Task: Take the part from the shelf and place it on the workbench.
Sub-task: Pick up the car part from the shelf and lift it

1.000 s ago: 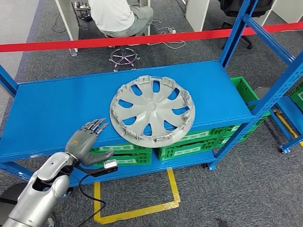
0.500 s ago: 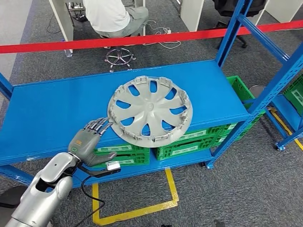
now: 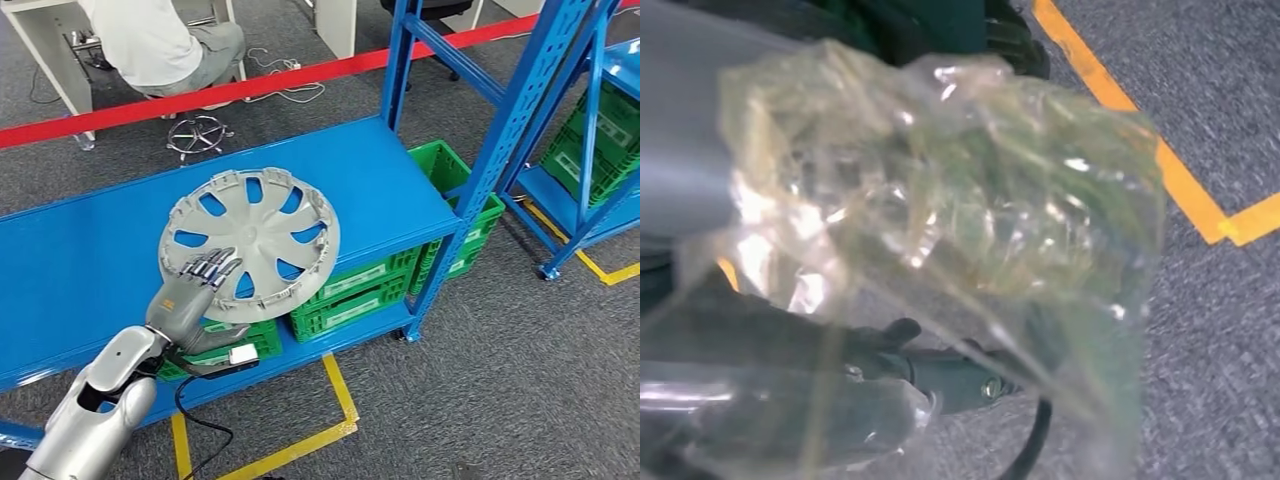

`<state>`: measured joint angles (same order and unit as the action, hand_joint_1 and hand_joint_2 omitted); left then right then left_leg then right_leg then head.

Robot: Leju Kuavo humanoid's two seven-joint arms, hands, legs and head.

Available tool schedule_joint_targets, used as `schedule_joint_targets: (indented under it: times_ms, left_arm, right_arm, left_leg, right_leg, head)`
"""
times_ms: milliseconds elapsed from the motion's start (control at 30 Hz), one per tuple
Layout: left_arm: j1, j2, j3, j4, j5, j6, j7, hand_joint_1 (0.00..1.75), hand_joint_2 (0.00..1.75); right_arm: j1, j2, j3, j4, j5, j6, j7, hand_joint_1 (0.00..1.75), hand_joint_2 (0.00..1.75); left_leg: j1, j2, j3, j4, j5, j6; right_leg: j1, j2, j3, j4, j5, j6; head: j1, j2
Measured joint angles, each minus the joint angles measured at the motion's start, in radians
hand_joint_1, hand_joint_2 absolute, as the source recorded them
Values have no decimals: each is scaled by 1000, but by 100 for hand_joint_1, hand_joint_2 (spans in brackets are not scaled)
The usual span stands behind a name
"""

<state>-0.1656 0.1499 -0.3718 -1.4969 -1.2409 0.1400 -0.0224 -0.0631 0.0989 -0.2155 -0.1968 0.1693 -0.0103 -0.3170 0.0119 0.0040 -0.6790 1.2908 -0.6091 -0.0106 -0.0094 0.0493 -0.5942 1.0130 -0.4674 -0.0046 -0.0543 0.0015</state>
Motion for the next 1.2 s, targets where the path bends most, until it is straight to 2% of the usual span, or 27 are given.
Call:
schedule_joint_targets:
  times_ms: [33, 67, 100, 133, 167, 200, 233, 267, 333, 367, 400, 433, 467, 500, 533, 567, 633, 667, 700, 767, 967, 1200]
  left_arm:
    - [1, 0, 0, 0, -1, 0, 0, 0, 0]
    - [1, 0, 0, 0, -1, 0, 0, 0, 0]
    - [0, 0, 0, 0, -2, 0, 0, 0, 0]
    - [-1, 0, 0, -1, -2, 1, 0, 0, 0]
    - [-1, -1, 0, -1, -3, 1, 0, 0, 0]
    - [-1, -1, 0, -2, -3, 2, 0, 0, 0]
    - [-1, -2, 0, -3, -4, 2, 0, 0, 0]
    - [-2, -3, 0, -3, -5, 2, 0, 0, 0]
    - [-6, -4, 0, -3, -5, 2, 0, 0, 0]
    - [-6, -5, 1, -3, -6, 0, 0, 0, 0]
    - [-5, -5, 1, -2, -6, -1, 0, 0, 0]
    - [-4, -5, 0, 0, -7, -2, 0, 0, 0]
    - [-2, -6, 0, 2, -7, -3, 0, 0, 0]
    - [-2, -8, 0, 5, -8, -4, 2, 0, 0]
    - [-2, -10, -1, 6, -10, -4, 4, 0, 0]
    - [-2, -14, -1, 8, -12, -4, 8, 0, 0]
    - [-2, -20, -2, 9, -16, -3, 13, 0, 87]
    - [-1, -22, -2, 10, -16, -3, 13, 0, 131]
    - [0, -23, -2, 10, -16, -3, 14, 0, 175]
    - [2, -25, -2, 11, -18, -3, 18, 0, 175]
    - [23, -53, -4, 10, -34, 5, 55, 0, 175]
    - [83, -97, -23, -10, -65, -2, 106, 0, 175]
  right_arm:
    - [1, 0, 0, 0, 0, -1, 0, 0, 0]
    - [1, 0, 0, 0, 0, -1, 0, 0, 0]
    - [0, 1, 0, 0, 0, -1, 0, 0, 0]
    - [-1, 1, 0, 0, 0, -1, 0, 0, 0]
    - [-1, 1, 0, 0, 0, -1, -1, 0, 0]
    - [-1, 1, 0, 0, 0, -2, -1, 0, 0]
    - [1, 1, -1, 0, 1, -2, -1, 0, 0]
    - [4, 1, -1, 0, 1, -2, -1, 0, 0]
    - [6, 1, -1, 0, 1, -2, -1, 0, 0]
    - [4, 1, -1, 0, 1, -2, -2, 0, 0]
    - [2, 1, -1, 0, 1, -2, -2, 0, 0]
    - [0, 1, -1, 0, 1, -1, -2, 0, 0]
    - [0, 1, -1, 0, 2, -1, -2, 0, 0]
    - [1, 1, -1, 0, 2, -1, -2, 0, 0]
    - [2, 1, -2, 0, 2, -1, -2, 0, 0]
    - [3, 1, -2, 0, 2, -1, -2, 0, 0]
    - [0, 1, -3, 0, 2, 0, -2, 0, 0]
    - [-1, 2, -3, 0, 2, 0, -3, 0, 0]
    - [-2, 3, -3, 0, 2, 0, -3, 0, 0]
    - [0, 5, -3, 0, 2, 0, -3, 0, 0]
    - [2, 6, -7, 0, 0, -7, -3, 0, 0]
    - [5, 6, -17, 0, -1, -19, 0, 0, 0]
  left_leg:
    - [0, -4, 15, -44, 39, 3]
    - [1, -15, 41, -111, 82, 6]
    - [3, -37, 66, -173, 112, 8]
    - [6, -57, 86, -222, 130, 9]
    - [6, -73, 95, -248, 134, 10]
    - [6, -79, 97, -254, 129, 11]
    - [6, -71, 97, -260, 130, 14]
    - [6, -60, 98, -262, 132, 19]
    - [9, -40, 101, -267, 135, 31]
    - [8, -30, 102, -268, 136, 34]
    - [6, -20, 102, -268, 135, 37]
    - [4, -10, 102, -268, 134, 38]
    - [3, -1, 102, -268, 134, 39]
    - [2, 4, 102, -268, 133, 39]
    - [2, 8, 102, -268, 133, 39]
    - [1, 10, 103, -268, 133, 39]
    - [-3, 13, 103, -267, 131, 34]
    - [-4, 13, 103, -266, 130, 34]
    - [-6, 14, 102, -265, 130, 33]
    - [-6, 14, 102, -265, 130, 35]
    - [-5, 14, 107, -276, 134, 25]
    - [-5, 14, 107, -277, 136, 21]
  right_leg:
    - [0, 13, 2, 1, 0, 0]
    - [0, 26, 3, 2, -1, 2]
    - [0, 37, 3, 3, -2, 4]
    - [0, 49, -1, 6, -2, 8]
    - [-2, 59, -6, 7, -1, 14]
    - [-4, 69, -12, 7, 2, 21]
    - [-6, 78, -17, 7, 4, 28]
    - [-6, 71, -22, 8, 4, 34]
    - [-3, 20, -49, 53, -24, 44]
    - [-2, -14, -76, 107, -51, 48]
    - [-2, -34, -110, 175, -82, 51]
    - [-3, -43, -141, 238, -106, 53]
    - [-3, -46, -160, 278, -115, 54]
    - [-3, -47, -160, 281, -106, 54]
    - [-3, -47, -137, 241, -80, 51]
    - [-2, -48, -98, 171, -47, 47]
    - [3, -53, -23, 39, -8, 36]
    - [4, -54, -3, 5, -3, 35]
    - [6, -54, 4, -5, -5, 37]
    - [6, -53, 5, -8, -1, 41]
    - [8, -52, 4, -7, -4, 33]
    - [8, -52, 5, -7, -5, 31]
  head:
    - [0, 0]
    - [0, 0]
    - [0, 0]
    - [0, 0]
    - [1, 0]
    - [2, 0]
    - [1, 0]
    - [2, 0]
    - [10, 0]
    - [13, 0]
    - [17, 0]
    - [18, 0]
    - [17, 0]
    - [18, 0]
    - [18, 0]
    - [18, 0]
    - [17, 0]
    - [17, 0]
    - [16, 0]
    - [15, 0]
    - [15, 0]
    - [16, 0]
